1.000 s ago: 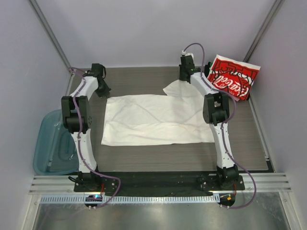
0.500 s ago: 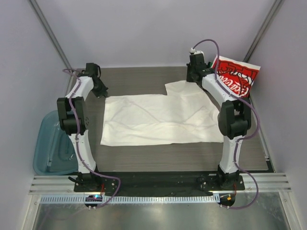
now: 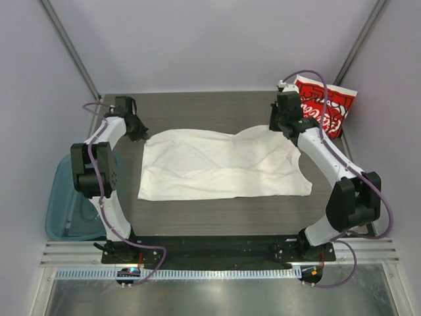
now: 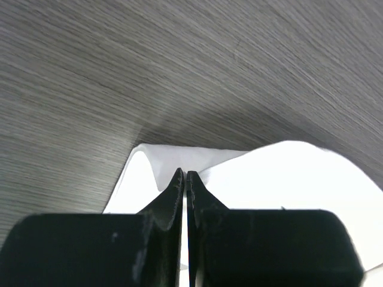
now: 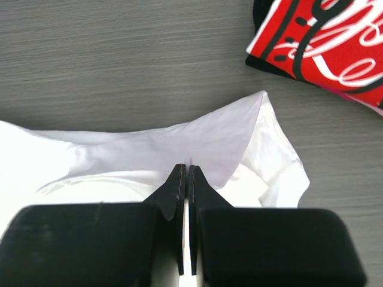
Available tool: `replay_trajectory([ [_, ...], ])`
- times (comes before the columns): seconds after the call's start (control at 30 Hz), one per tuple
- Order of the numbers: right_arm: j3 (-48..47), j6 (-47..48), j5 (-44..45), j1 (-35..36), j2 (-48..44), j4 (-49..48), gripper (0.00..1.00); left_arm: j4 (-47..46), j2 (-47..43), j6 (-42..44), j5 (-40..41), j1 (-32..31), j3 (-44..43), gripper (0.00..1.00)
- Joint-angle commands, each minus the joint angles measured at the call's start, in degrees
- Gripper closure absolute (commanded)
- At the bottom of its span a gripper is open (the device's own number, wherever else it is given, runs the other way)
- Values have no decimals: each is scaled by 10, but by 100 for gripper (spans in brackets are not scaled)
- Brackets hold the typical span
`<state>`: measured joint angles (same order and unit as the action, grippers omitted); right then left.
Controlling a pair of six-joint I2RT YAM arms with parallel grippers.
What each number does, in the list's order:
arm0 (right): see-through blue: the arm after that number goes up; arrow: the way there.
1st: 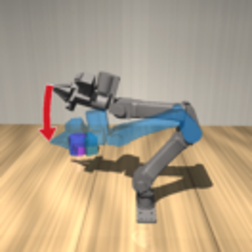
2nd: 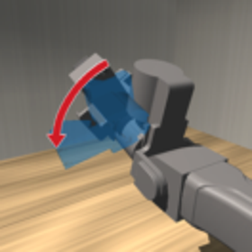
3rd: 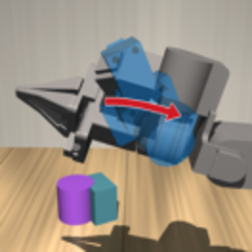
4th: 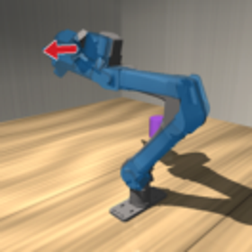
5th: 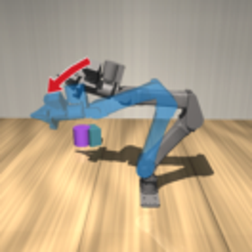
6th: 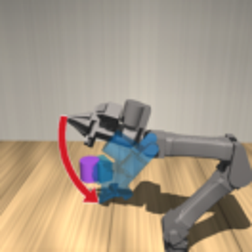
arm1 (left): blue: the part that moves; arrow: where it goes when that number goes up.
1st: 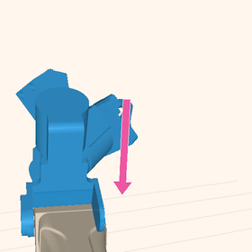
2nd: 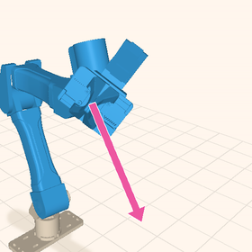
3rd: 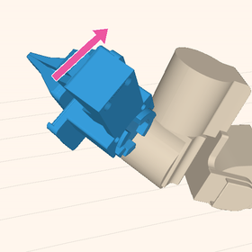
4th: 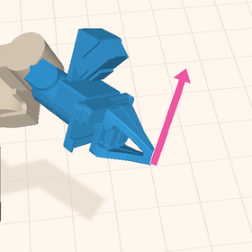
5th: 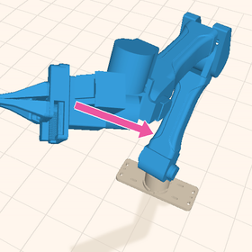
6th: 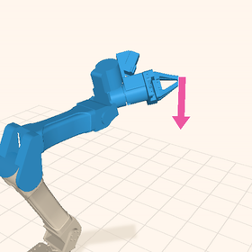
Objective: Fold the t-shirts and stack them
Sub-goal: Fold the tshirt
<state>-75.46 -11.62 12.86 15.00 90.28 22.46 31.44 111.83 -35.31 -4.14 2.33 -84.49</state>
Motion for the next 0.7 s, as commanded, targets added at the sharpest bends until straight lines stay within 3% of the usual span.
replay_trajectory([
  [0.0,36,-17,15,0,-70,-26,99,-58,-57,21,2,0,18,100],
  [0.27,133,-27,25,0,-167,-24,99,-129,-125,24,8,0,113,100],
  [0.67,237,-67,61,0,-266,-22,99,-291,-257,23,53,0,323,100],
])
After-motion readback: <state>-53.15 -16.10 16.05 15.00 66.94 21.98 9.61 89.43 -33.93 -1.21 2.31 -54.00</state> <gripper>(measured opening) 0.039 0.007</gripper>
